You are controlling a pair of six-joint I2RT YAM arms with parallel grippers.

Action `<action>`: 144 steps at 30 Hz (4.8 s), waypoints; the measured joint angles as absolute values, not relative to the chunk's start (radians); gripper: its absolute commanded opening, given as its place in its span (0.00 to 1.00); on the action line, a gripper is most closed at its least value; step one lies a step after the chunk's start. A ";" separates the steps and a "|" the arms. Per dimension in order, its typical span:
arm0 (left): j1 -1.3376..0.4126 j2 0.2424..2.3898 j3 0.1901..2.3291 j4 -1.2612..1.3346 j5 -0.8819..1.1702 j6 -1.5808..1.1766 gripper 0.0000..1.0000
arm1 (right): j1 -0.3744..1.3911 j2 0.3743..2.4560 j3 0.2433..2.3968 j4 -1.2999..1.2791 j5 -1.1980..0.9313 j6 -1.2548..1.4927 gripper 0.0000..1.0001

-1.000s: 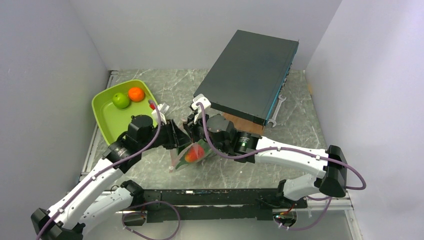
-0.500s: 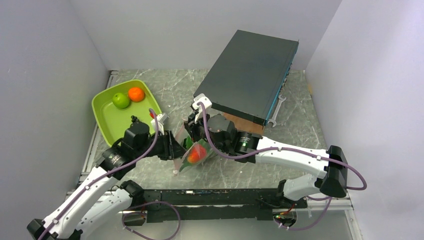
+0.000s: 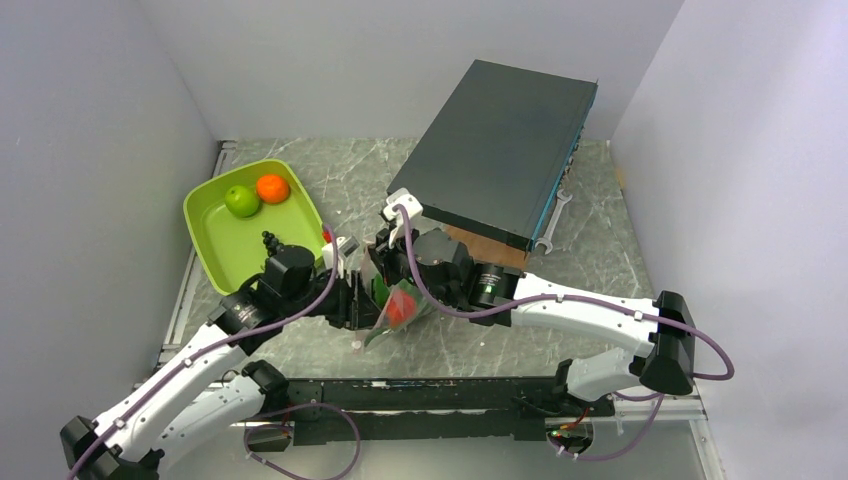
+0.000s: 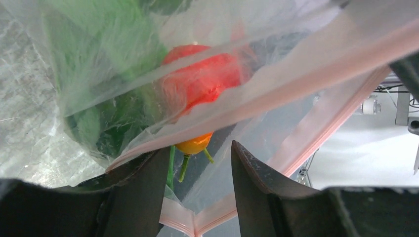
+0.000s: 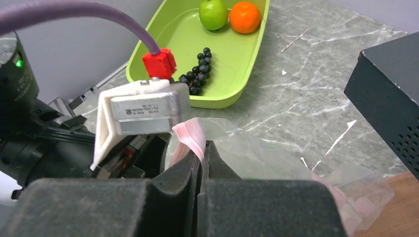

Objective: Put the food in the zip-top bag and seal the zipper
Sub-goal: Place the fake fruit in the zipper food storage bag, then pick up the fake fruit from the bin.

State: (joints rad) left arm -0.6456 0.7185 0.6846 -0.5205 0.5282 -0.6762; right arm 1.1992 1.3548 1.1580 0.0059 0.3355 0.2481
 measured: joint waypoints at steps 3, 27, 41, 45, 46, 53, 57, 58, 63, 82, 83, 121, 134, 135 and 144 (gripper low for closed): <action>-0.663 0.744 0.685 -0.501 0.536 -0.667 0.56 | 1.199 1.355 1.162 -0.003 0.335 0.252 0.00; -0.734 0.811 0.646 -0.374 0.373 -0.639 0.62 | 1.191 1.389 1.198 -0.065 0.367 0.253 0.00; -0.756 0.807 0.624 -0.337 0.317 -0.647 0.03 | 1.192 1.395 1.198 -0.067 0.365 0.252 0.00; -0.760 0.777 0.644 -0.391 0.315 -0.652 0.00 | 1.193 1.395 1.198 -0.046 0.361 0.247 0.00; -0.763 0.764 0.647 -0.403 0.316 -0.656 0.00 | 1.193 1.395 1.198 -0.043 0.361 0.246 0.00; -0.772 0.727 0.693 -0.431 0.342 -0.688 0.05 | 1.196 1.395 1.198 -0.010 0.357 0.238 0.00; -0.774 0.767 0.716 -0.424 0.359 -0.702 0.43 | 1.196 1.395 1.198 -0.003 0.359 0.236 0.00; -0.774 0.778 0.717 -0.420 0.360 -0.706 0.44 | 1.196 1.395 1.198 -0.007 0.362 0.235 0.00; -0.774 0.813 0.723 -0.416 0.340 -0.719 0.53 | 1.196 1.395 1.198 -0.019 0.387 0.231 0.00; -0.774 0.214 0.741 -0.738 -0.168 -0.741 0.99 | 1.213 1.311 1.136 -0.010 0.448 0.155 0.00; -0.774 0.224 0.759 -0.782 -0.208 -0.754 0.99 | 1.213 1.309 1.133 -0.009 0.448 0.152 0.00; 0.241 1.649 0.867 0.317 0.038 -1.223 0.99 | 1.211 1.198 1.025 0.039 0.380 0.149 0.00; 0.154 1.890 1.000 0.373 -0.185 -1.428 0.93 | 1.205 1.191 1.019 0.041 0.379 0.150 0.00; 0.153 1.904 1.009 0.373 -0.192 -1.439 0.93 | 1.205 1.191 1.019 0.041 0.380 0.150 0.00; 0.127 1.977 1.085 0.343 -0.313 -1.488 0.73 | 1.204 1.191 1.019 0.041 0.380 0.149 0.00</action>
